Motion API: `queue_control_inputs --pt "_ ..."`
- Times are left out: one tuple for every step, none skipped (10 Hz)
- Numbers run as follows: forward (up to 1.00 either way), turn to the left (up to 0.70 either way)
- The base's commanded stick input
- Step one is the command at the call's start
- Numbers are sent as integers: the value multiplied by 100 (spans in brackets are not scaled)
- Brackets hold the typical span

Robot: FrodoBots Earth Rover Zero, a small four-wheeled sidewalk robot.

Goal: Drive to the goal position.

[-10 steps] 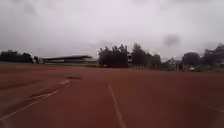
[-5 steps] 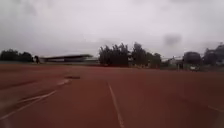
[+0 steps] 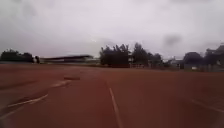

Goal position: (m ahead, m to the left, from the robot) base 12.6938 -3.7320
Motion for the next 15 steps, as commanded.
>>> queue_control_inputs --pt "50 0" --pt "50 0" --pt "50 0" --pt "50 0" --pt "50 0" --pt "50 0" --pt "50 0" --pt "50 0" --pt "50 0" --pt "50 0" --pt "50 0" --pt "50 0" --pt "50 0" --pt "50 0" --pt "50 0"
